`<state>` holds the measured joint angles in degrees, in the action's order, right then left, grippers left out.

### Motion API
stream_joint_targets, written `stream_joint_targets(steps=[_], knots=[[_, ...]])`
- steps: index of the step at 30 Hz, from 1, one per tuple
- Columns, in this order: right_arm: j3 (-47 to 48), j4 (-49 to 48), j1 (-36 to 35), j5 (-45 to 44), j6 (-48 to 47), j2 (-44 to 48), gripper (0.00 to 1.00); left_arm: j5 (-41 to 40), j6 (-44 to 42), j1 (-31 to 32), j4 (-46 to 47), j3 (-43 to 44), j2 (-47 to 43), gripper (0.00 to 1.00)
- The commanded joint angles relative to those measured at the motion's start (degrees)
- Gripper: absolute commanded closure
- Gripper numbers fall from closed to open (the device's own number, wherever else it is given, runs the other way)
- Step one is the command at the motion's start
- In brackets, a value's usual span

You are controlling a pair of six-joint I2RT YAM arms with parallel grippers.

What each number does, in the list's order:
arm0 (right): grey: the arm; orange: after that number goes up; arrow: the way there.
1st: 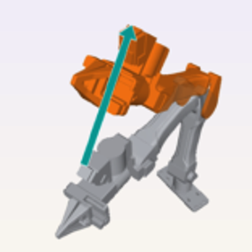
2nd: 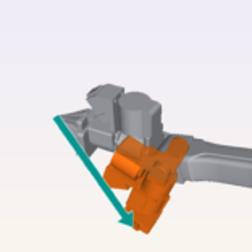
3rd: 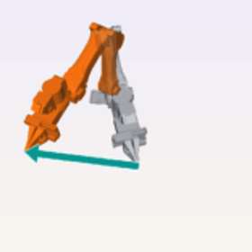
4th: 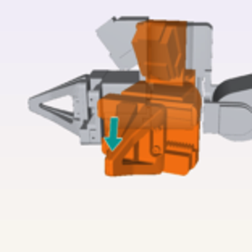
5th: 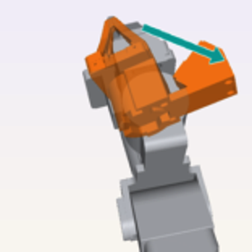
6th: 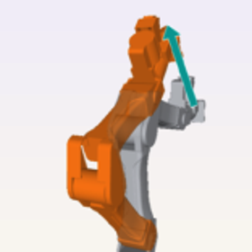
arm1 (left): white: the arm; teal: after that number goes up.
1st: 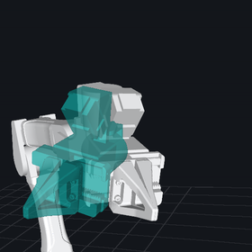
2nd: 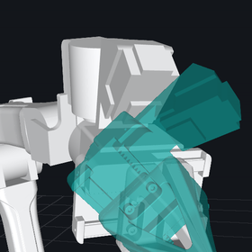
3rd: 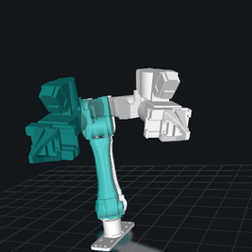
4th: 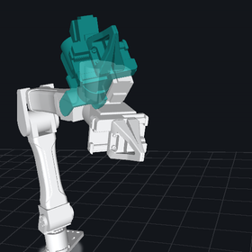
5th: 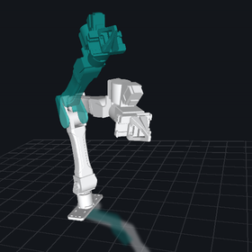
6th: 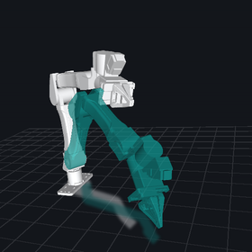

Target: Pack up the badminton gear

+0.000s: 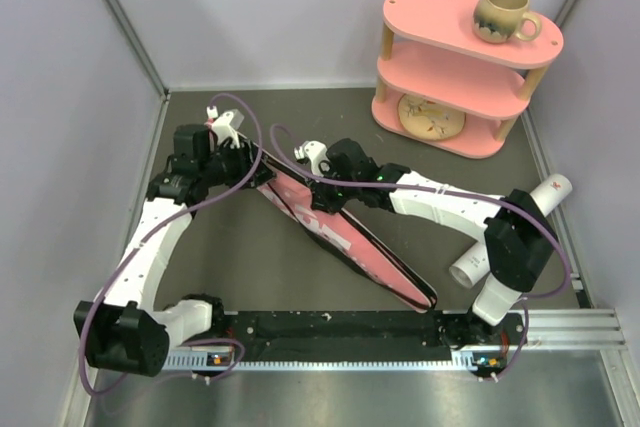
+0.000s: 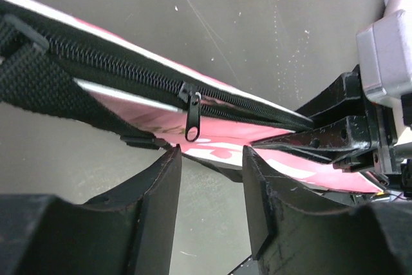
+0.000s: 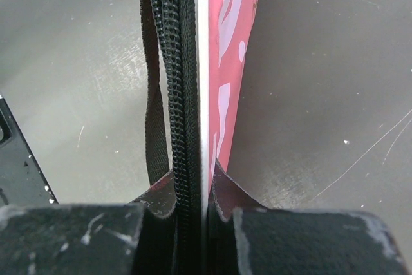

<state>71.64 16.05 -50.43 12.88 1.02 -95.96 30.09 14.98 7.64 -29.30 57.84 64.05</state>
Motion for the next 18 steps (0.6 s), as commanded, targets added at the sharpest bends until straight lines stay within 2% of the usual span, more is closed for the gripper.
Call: stream_joint_targets(steps=[1,4,10,13,18], knots=[[1.1,-3.9,0.3,3.3,-0.5,2.4,1.0,3.3,2.2,-0.6,5.7,2.5,1.4,0.51],[1.0,-3.9,0.3,3.6,-0.5,2.3,1.0,5.1,4.4,-1.7,6.4,3.4,2.8,0.55],[0.9,-4.0,0.3,3.6,-0.4,2.6,1.0,5.6,6.6,-2.5,7.9,4.1,4.3,0.55],[0.8,-4.1,0.4,3.6,-0.5,2.5,1.0,6.3,6.7,-2.5,8.1,4.7,5.5,0.61],[0.7,-4.1,0.3,3.7,-0.5,2.2,1.0,5.2,6.6,-2.5,6.7,5.3,6.7,0.79]])
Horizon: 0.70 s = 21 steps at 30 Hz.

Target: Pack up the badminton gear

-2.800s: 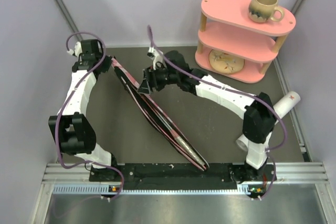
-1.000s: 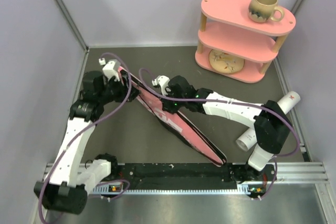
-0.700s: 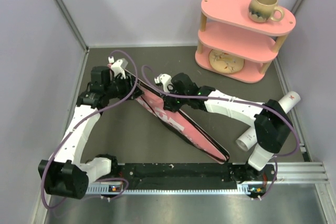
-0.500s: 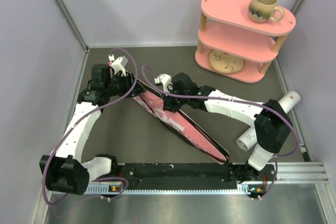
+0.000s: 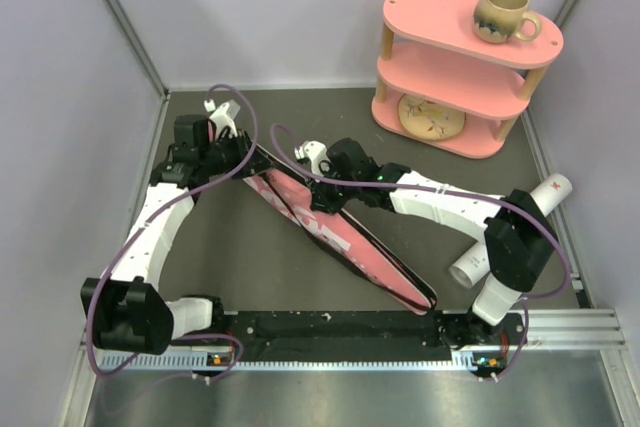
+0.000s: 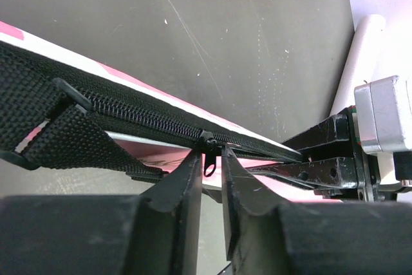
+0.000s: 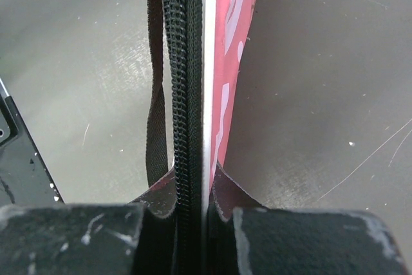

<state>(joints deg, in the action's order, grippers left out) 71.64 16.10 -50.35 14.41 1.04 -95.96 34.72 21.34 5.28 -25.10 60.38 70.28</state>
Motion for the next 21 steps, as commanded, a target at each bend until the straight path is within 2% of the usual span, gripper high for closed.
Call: stream_joint_targets(steps=[1,6,11,15,21], knots=[[0.7,-4.1,0.2,2.2,-0.5,2.1,1.0,0.3,-0.2,-0.2,2.2,3.0,0.5,0.81],[1.0,-4.1,0.3,2.1,-0.4,1.9,1.0,-0.4,-1.6,-0.1,0.7,3.3,0.6,1.0],[3.2,-4.1,0.2,-1.1,0.5,-0.4,1.0,0.1,-1.9,2.4,0.8,0.3,-2.6,1.0],[8.3,-4.4,0.0,-1.6,0.9,-3.5,1.0,-0.4,3.4,9.2,3.1,-4.0,-6.0,1.0],[9.5,-4.3,-0.9,-5.3,-0.6,-4.8,1.0,-2.1,7.0,9.6,5.8,-5.8,-9.3,1.0]])
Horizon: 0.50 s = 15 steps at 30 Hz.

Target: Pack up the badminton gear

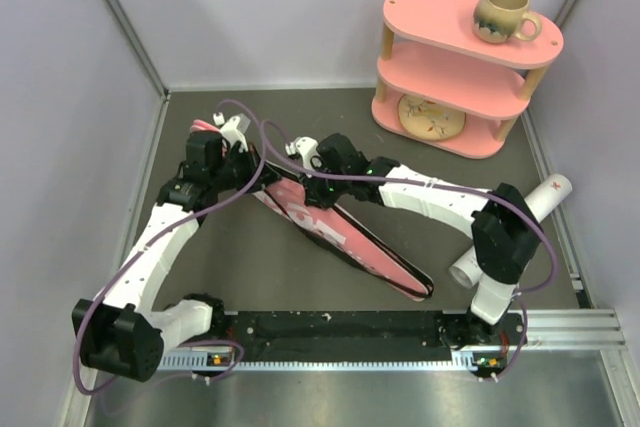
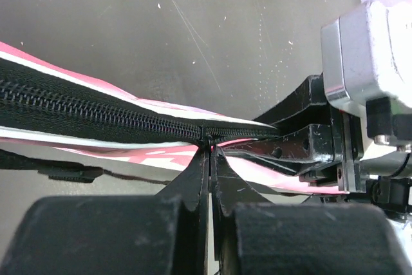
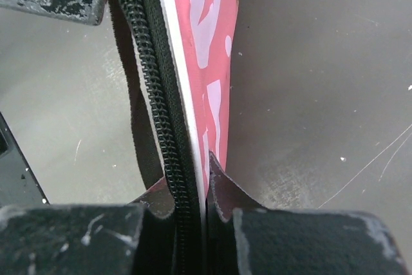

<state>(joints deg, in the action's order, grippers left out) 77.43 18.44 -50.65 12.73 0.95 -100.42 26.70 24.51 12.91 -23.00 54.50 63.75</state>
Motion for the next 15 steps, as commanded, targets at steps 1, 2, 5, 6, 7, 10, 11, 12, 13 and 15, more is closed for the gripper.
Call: stream_joint_targets(steps=[1,2,5,6,7,10,11,12,13,15], knots=[[3.0,-6.6,-0.7,-4.5,-0.5,0.2,1.0,7.5,4.6,1.9,4.2,0.2,-2.7,1.0],[2.1,-6.2,-0.7,-5.9,-0.3,1.5,0.75,8.2,6.2,1.8,4.8,0.2,-2.5,1.0],[-3.7,-5.3,-0.7,-6.3,0.5,5.2,0.46,8.0,7.3,1.8,5.0,0.9,-1.9,1.0],[-8.2,-5.3,-0.7,-6.5,0.6,8.9,0.43,6.8,6.9,1.7,4.6,1.6,-1.7,1.0],[-10.5,-5.2,-0.8,-6.7,0.9,10.6,0.41,5.9,6.3,1.7,4.0,2.0,-1.5,1.0],[-18.7,-3.3,-0.8,-8.7,2.0,18.2,0.38,4.1,4.4,1.1,1.8,3.7,-0.8,1.0],[-22.7,-3.0,-0.9,-9.6,2.4,20.2,0.38,4.0,3.9,0.6,1.8,3.9,-0.8,1.0],[-24.7,-2.7,-1.0,-10.4,2.8,24.3,0.38,4.1,3.5,0.4,1.6,4.5,-0.6,1.0],[-26.2,-2.3,-1.2,-11.1,4.0,26.0,0.38,4.2,3.3,0.1,1.6,4.6,-0.6,1.0],[-30.0,-1.3,-1.6,-12.5,4.9,29.4,0.41,4.7,2.6,-0.8,1.1,5.2,-0.3,1.0]])
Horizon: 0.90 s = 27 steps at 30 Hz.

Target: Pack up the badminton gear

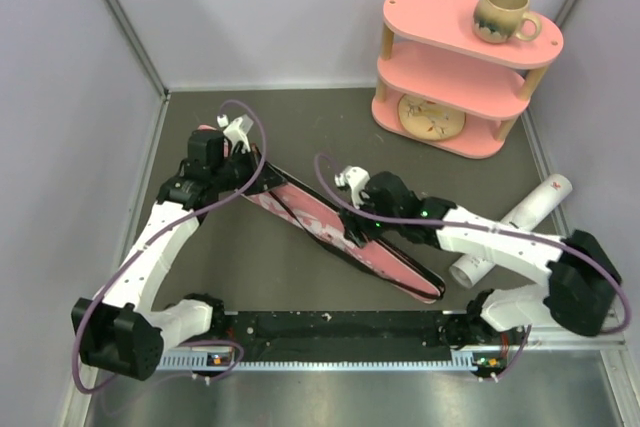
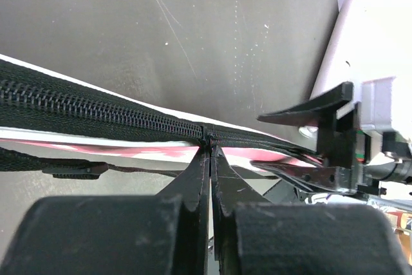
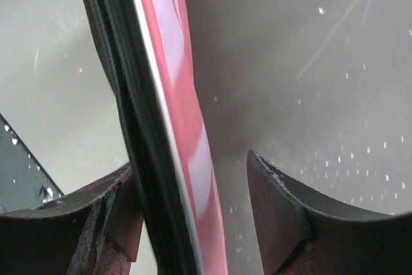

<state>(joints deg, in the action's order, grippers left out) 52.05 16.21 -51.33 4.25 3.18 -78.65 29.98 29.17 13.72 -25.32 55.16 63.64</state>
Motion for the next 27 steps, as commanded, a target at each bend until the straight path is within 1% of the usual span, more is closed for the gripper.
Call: stream_joint_targets(steps=[1,2,3,4,5,6,7,9,10,11,12,13,14,15,16,19,21,22,23,24,25,26,27], knots=[[-5.7,0.8,-1.1,-4.1,3.1,10.5,0.46,1.7,-2.2,-2.0,3.3,4.7,-0.1,1.0],[-8.1,0.0,-1.5,-5.7,3.3,11.8,0.51,2.4,-2.0,-2.4,3.2,4.7,0.1,1.0],[-9.3,-1.6,-1.8,-5.8,3.4,12.6,0.59,4.3,-1.8,-2.5,3.3,4.6,0.3,1.0],[-10.2,-5.0,-1.9,-6.0,3.2,13.3,0.85,5.8,-1.1,-2.5,3.9,4.3,0.4,1.0],[-11.3,-7.1,-2.1,-6.4,3.0,13.2,0.98,7.4,0.5,-2.3,4.4,3.6,0.6,1.0],[-11.6,-9.3,-2.3,-6.7,2.6,12.7,1.0,8.7,1.3,-2.1,4.8,3.2,0.6,1.0],[-11.7,-14.8,-2.3,-6.8,1.3,10.3,1.0,9.9,2.1,-1.0,5.1,2.9,0.5,1.0],[-10.0,-20.0,-2.5,-7.1,-0.4,6.7,1.0,8.7,2.5,1.0,5.0,1.5,-0.6,1.0],[-9.0,-23.7,-2.6,-7.1,-1.8,4.8,1.0,7.4,4.1,3.1,5.9,0.8,-1.1,1.0],[-6.2,-25.4,-2.6,-6.7,-2.3,0.7,1.0,7.2,5.4,4.1,6.8,-0.9,-1.9,1.0],[-4.5,-26.8,-2.6,-6.2,-2.9,-1.2,1.0,7.4,6.5,5.0,7.7,-1.6,-2.4,1.0],[-0.2,-26.9,-2.7,-4.4,-2.9,-3.1,1.0,6.8,8.3,6.4,8.3,-2.1,-2.7,1.0],[1.8,-27.4,-2.8,-4.4,-4.7,-6.5,1.0,6.1,8.9,7.0,8.6,-2.7,-3.8,1.0],[3.7,-27.4,-2.9,-4.1,-5.4,-7.7,1.0,5.5,9.6,7.7,9.1,-3.1,-4.2,1.0],[7.6,-27.3,-3.2,-3.1,-5.7,-9.0,1.0,5.0,10.9,8.8,9.7,-3.5,-4.6,1.0],[12.4,-26.8,-3.4,-3.0,-5.6,-12.0,1.0,2.9,12.8,10.4,11.5,-5.8,-5.5,1.0],[14.6,-22.5,-3.4,-4.0,-4.3,-13.1,1.0,1.8,13.1,10.5,12.1,-6.6,-5.7,1.0],[14.2,-21.1,-3.4,-4.1,-4.1,-12.8,0.96,0.9,12.1,10.5,12.1,-6.5,-5.8,1.0],[12.9,-20.0,-3.4,-4.0,-4.1,-12.1,0.86,-1.0,11.2,10.5,11.3,-6.1,-5.9,1.0],[11.1,-19.2,-3.4,-4.0,-3.6,-9.8,0.64,-1.6,10.4,10.4,10.7,-5.6,-5.8,1.0],[6.4,-18.9,-3.3,-3.6,-3.6,-8.0,0.56,-2.0,8.6,10.3,9.7,-4.0,-5.6,1.0],[4.0,-18.7,-3.2,-3.6,-3.5,-6.4,0.49,-2.5,8.0,10.2,9.0,-3.3,-5.1,1.0],[1.8,-17.1,-3.2,-4.1,-2.1,-4.8,0.4,-3.2,7.5,10.0,8.0,-2.7,-4.8,1.0]])
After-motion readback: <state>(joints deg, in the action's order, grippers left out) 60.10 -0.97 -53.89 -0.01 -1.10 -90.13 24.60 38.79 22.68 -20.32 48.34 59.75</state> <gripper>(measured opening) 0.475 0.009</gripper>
